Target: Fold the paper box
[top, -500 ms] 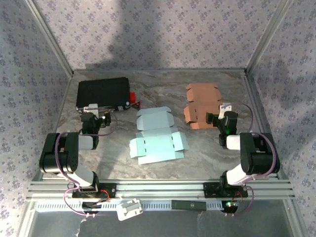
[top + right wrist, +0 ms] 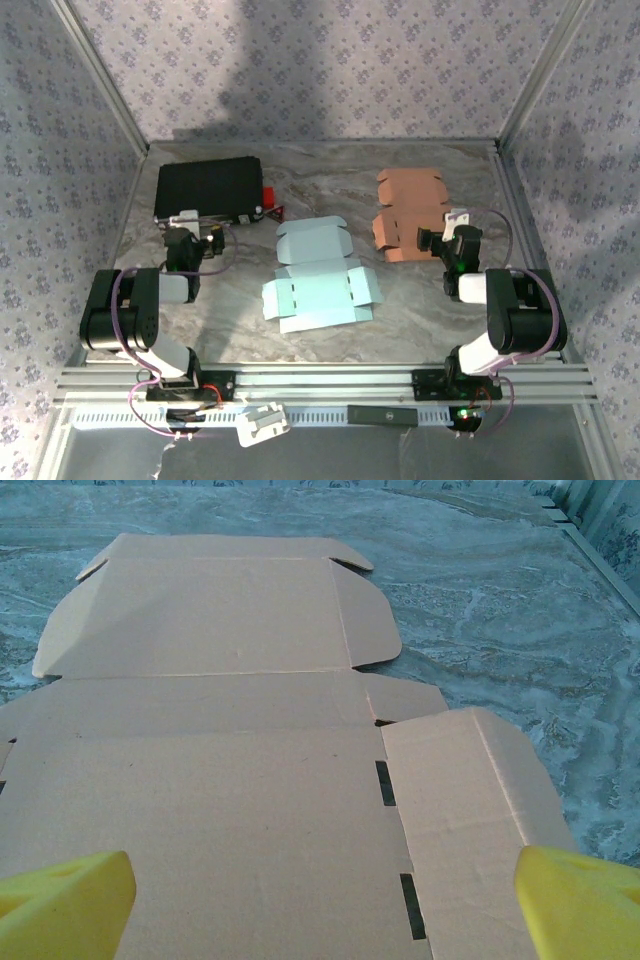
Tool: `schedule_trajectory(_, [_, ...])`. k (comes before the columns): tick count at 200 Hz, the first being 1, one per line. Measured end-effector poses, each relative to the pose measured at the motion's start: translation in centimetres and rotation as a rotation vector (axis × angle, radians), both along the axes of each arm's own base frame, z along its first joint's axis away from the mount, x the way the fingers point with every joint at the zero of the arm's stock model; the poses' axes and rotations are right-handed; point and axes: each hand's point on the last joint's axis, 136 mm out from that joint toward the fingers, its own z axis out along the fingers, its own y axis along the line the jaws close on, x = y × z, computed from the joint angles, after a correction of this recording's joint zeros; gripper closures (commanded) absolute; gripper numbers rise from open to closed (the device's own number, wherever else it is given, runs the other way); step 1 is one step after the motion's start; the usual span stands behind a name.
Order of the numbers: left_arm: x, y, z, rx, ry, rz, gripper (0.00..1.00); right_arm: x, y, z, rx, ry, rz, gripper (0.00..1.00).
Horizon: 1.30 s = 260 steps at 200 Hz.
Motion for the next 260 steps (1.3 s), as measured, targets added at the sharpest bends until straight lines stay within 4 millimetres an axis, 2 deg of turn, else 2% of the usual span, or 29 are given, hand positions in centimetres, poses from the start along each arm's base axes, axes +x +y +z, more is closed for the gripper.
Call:
schedule_trajectory(109, [0.0,0.0,0.0,0.0,0.0,-0.001,0.0,0.0,0.0,0.0,0.0,-0.001,0.0,0.01])
schedule_trajectory(121, [-0.1,-0.1,0.3,0.012,-0.007,0.009,0.0,0.0,0.0,0.1,-0.001,-0.001,-0.003,0.01])
schedule_trajectory(136, [-1.1,-0.8,1.9,0.046,-0.035,0.012,0.0,-0.6,-0.1,1.0,-0.015,0.005,-0.021,0.01])
schedule_trajectory(149, [-2.1,-2.5,5.4,0.076,-0.107,-0.017,0.0,-1.3,0.2,3.9,-0.033,-0.044,-0.028,0.01])
schedule_trajectory(156, [-2.6,-3.6,8.4,0.085,-0.178,-0.039,0.0,-1.7,0.7,6.4,-0.038,-0.097,-0.025,0.01])
schedule_trajectory(158, [-2.7,-3.6,8.6,0.088,-0.183,-0.038,0.0,-1.8,0.9,7.2,-0.039,-0.115,-0.023,0.01])
schedule_trajectory(170, [-4.0,-5.3,14.4,0.085,-0.315,-0.074,0.0,-2.6,1.8,12.4,-0.035,-0.207,-0.013,0.01])
schedule_trajectory(184, [-5.7,-6.7,21.9,0.049,-0.458,-0.094,0.0,-3.7,2.8,20.3,0.001,-0.33,-0.011,0.01])
schedule_trajectory(187, [-6.1,-6.9,23.6,0.032,-0.481,-0.097,0.0,-4.1,3.0,22.6,0.02,-0.357,-0.012,0.01])
schedule_trajectory(189, [-6.2,-7.0,24.5,0.028,-0.492,-0.098,0.0,-4.1,3.1,23.0,0.023,-0.363,-0.013,0.01])
schedule_trajectory(192, [-6.6,-7.1,26.2,-0.003,-0.514,-0.1,0.0,-4.4,3.3,24.8,0.046,-0.386,-0.012,0.01])
schedule_trajectory(193, [-6.8,-7.2,26.8,-0.014,-0.522,-0.1,0.0,-4.7,3.4,26.1,0.056,-0.398,-0.009,0.01])
schedule_trajectory(197, [-7.2,-7.2,28.7,-0.036,-0.543,-0.103,0.0,-5.1,3.5,28.1,0.075,-0.424,-0.007,0.01])
schedule_trajectory(198, [-7.3,-7.3,29.1,-0.043,-0.548,-0.103,0.0,-5.4,3.6,29.6,0.094,-0.443,-0.003,0.01])
schedule_trajectory(199, [-7.4,-7.3,29.4,-0.058,-0.544,-0.102,0.0,-5.4,3.6,29.6,0.094,-0.443,-0.003,0.01])
schedule_trajectory(200, [-7.6,-7.2,30.4,-0.082,-0.556,-0.098,0.0,-5.5,3.6,30.1,0.1,-0.449,-0.001,0.01])
schedule_trajectory(206, [-8.4,-7.0,33.2,-0.147,-0.569,-0.088,0.0,-6.5,3.8,33.9,0.149,-0.493,0.007,0.01])
schedule_trajectory(212, [-9.4,-6.6,36.1,-0.231,-0.591,-0.077,0.0,-7.4,3.9,36.6,0.204,-0.52,0.015,0.01])
schedule_trajectory(220, [-10.4,-6.2,38.9,-0.325,-0.616,-0.079,0.0,-8.9,4.1,40.2,0.287,-0.561,0.042,0.01])
schedule_trajectory(232, [-11.4,-6.1,41.4,-0.448,-0.598,-0.109,0.1,-10.8,4.9,42.9,0.378,-0.573,0.105,0.02])
schedule_trajectory(244, [-11.5,-7.1,42.8,-0.541,-0.537,-0.166,0.24,-12.3,6.1,43.9,0.452,-0.535,0.164,0.13])
schedule_trajectory(252, [-10.9,-9.0,42.5,-0.601,-0.454,-0.222,0.3,-12.7,7.3,43.6,0.498,-0.481,0.201,0.2])
schedule_trajectory(260, [-10.1,-11.9,40.5,-0.657,-0.327,-0.277,0.33,-12.9,9.1,42.2,0.537,-0.393,0.245,0.24])
